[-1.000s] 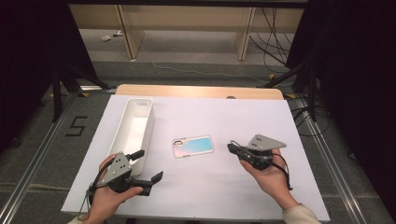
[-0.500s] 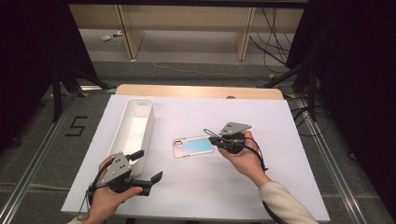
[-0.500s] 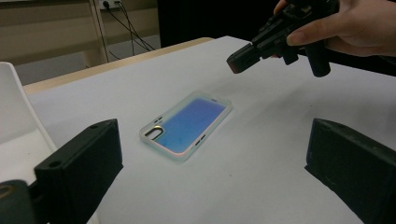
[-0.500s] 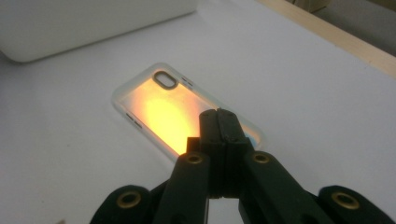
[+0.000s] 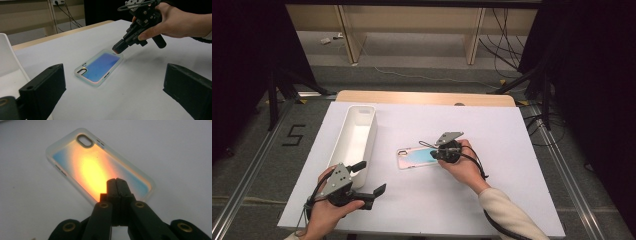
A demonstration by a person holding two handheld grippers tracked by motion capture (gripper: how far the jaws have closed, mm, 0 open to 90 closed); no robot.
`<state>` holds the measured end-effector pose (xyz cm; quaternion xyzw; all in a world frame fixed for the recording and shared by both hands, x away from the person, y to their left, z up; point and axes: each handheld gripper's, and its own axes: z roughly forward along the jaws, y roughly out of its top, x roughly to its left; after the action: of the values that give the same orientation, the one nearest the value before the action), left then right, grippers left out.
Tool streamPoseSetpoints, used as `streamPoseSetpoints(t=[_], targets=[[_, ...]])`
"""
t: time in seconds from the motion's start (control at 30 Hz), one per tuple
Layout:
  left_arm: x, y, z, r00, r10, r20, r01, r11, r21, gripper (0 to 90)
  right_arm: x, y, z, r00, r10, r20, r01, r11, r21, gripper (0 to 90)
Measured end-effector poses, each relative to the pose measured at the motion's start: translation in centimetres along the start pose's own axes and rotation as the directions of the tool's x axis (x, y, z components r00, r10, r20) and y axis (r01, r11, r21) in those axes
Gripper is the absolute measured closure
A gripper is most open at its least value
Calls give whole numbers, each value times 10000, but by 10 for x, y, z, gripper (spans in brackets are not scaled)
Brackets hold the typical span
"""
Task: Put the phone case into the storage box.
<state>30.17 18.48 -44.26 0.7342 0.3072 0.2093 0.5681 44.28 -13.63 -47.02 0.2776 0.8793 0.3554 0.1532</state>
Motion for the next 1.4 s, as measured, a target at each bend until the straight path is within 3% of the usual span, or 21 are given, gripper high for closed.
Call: streamPoseSetpoints(t=[0.07, 0.1, 0.27, 0.33, 0.4, 0.43, 0.5, 0.53, 0.77, 1.4], targets=[[0, 0, 0, 10000, 13, -2, -13, 10000, 11, 34, -1, 0, 4, 10000, 12, -7, -12, 9999, 145, 900], [0, 0, 0, 10000, 5, 10, -5, 10000, 5, 34, -1, -1, 6, 9999, 0, -101, 5, 9989, 470, 900], [0, 0, 0, 10000, 20, 0, -20, 10000, 0, 34, -1, -3, 8, 9999, 30, -115, -22, 9974, 715, 900], [0, 0, 0, 10000, 15, 4, -15, 10000, 13, 34, 0, -3, 10, 10000, -42, -43, 45, 9982, 606, 900], [0, 0, 0, 10000, 30, -8, -30, 10000, 17, 34, 1, -3, 9, 9998, -87, -164, 100, 9966, 819, 900], [0, 0, 0, 10000, 17, -2, -17, 10000, 13, 34, 0, -4, 11, 9997, -241, -27, 242, 9980, 587, 900], [0, 0, 0, 10000, 26, -8, -26, 10000, 15, 34, 4, -3, 10, 9998, 149, -156, -136, 9966, 813, 900], [0, 0, 0, 10000, 12, 7, -12, 10000, 19, 34, 2, -3, 11, 9999, -91, -122, 99, 9975, 696, 900], [0, 0, 0, 10000, 17, -5, -17, 10000, 31, 34, 6, -2, 12, 9994, -168, -294, 191, 9967, 784, 900], [0, 0, 0, 10000, 50, 28, -50, 10000, 40, 35, 30, 8, 18, 9954, -367, -888, 465, 9927, 1111, 900]])
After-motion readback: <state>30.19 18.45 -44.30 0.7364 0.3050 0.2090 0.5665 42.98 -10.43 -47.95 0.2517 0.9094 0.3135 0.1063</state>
